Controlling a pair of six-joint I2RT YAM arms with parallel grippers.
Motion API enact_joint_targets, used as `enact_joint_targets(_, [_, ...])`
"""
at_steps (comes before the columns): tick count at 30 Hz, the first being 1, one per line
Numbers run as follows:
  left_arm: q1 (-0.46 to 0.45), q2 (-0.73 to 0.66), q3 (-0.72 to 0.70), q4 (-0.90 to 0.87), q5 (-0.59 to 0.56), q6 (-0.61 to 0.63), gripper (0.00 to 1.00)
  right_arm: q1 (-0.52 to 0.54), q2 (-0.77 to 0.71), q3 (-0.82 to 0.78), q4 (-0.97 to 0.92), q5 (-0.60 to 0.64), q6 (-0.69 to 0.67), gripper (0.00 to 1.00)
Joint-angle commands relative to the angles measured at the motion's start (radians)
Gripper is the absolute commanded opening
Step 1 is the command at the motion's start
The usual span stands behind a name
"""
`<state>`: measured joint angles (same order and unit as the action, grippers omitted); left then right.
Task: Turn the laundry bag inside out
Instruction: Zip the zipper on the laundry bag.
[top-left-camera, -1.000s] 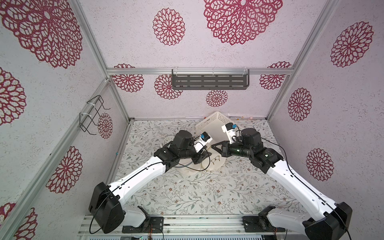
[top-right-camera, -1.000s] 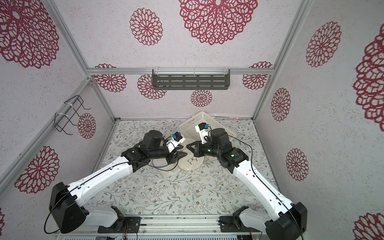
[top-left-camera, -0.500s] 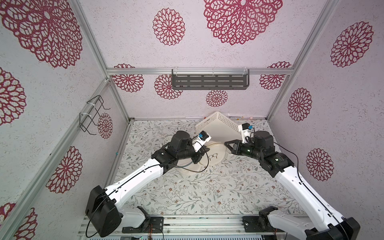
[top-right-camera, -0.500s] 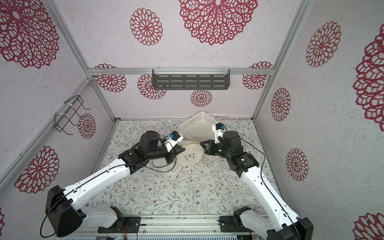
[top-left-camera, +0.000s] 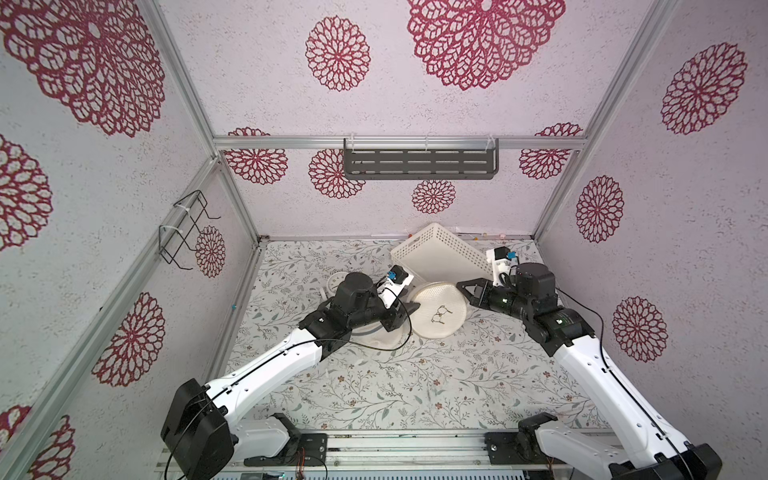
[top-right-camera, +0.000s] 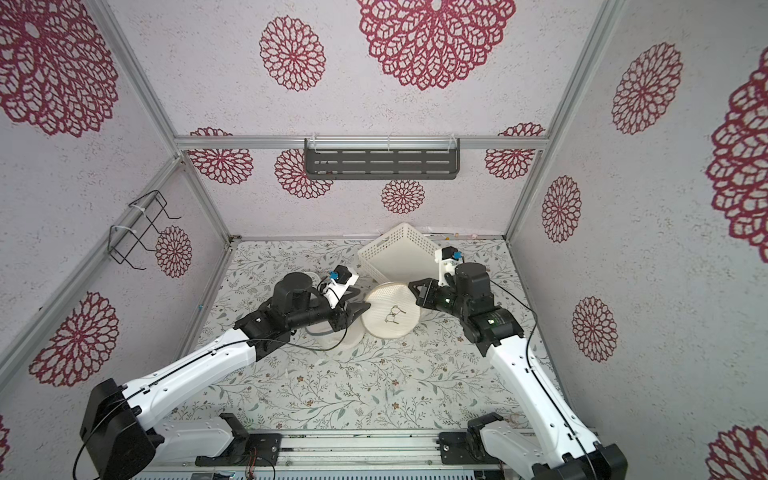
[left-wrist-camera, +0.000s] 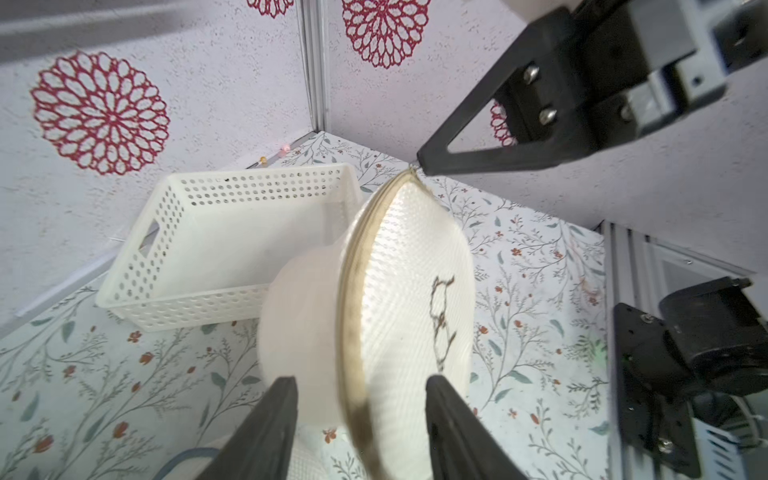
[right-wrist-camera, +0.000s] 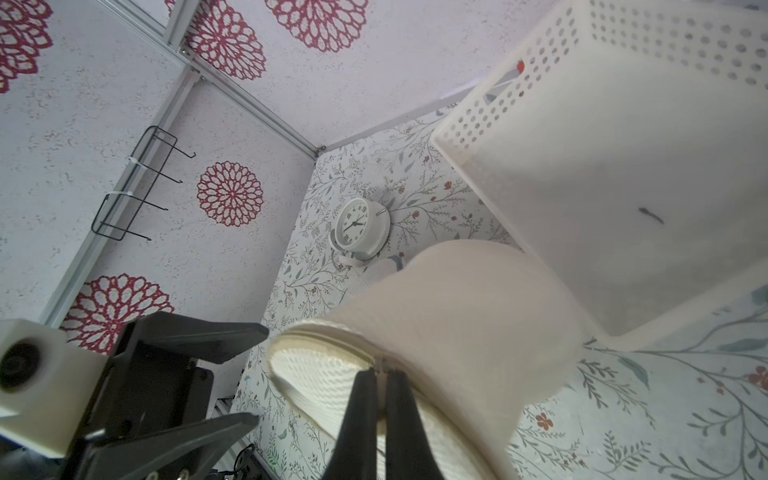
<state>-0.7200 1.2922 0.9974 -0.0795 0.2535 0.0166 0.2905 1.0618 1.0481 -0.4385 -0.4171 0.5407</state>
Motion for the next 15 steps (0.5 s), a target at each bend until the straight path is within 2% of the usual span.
enact_joint_targets(1, [-0.004,-0.021,0.016,-0.081,-0.084,0.067,0.64,0.017,0.012,0.055,-0.003,-0.034,-0.09,0.0])
enact_joint_targets(5, [-0.004,-0.029,0.03,-0.106,-0.029,0.097,0.67,0.057,0.038,0.073,-0.001,-0.072,-0.122,0.0])
enact_joint_targets(11, [-0.005,0.021,0.091,-0.109,0.17,0.042,0.7,0.137,0.063,0.073,0.001,-0.051,-0.136,0.0])
enact_joint_targets(15, [-0.006,0.054,0.114,-0.148,0.197,0.034,0.67,0.203,0.076,0.07,0.026,-0.045,-0.133,0.0])
